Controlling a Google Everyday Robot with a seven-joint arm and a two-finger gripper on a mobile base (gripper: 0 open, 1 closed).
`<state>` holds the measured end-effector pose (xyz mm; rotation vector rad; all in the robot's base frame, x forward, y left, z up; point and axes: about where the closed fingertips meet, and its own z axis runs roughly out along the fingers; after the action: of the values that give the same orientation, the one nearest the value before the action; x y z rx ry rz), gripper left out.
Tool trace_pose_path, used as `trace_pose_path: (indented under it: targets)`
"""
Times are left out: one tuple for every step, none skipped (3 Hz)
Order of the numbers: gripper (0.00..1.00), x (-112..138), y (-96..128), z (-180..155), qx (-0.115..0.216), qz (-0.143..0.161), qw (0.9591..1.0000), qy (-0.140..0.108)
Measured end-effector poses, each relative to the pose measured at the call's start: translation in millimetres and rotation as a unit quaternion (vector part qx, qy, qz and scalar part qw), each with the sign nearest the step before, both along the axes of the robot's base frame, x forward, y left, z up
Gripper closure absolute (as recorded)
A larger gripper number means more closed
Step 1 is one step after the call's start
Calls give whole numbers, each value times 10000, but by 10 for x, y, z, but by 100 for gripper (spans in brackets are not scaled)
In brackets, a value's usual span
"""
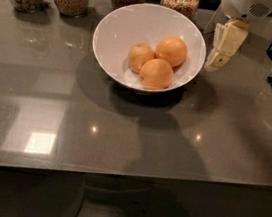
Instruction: Pick orange from white bowl
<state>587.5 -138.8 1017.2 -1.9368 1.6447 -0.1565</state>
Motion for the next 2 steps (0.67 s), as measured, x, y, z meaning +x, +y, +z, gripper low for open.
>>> trace_pose_path:
  targets:
    - [0, 255, 54, -12, -323, 240, 9989, -241]
    - [0, 500, 150, -106, -491, 506, 9972, -261]
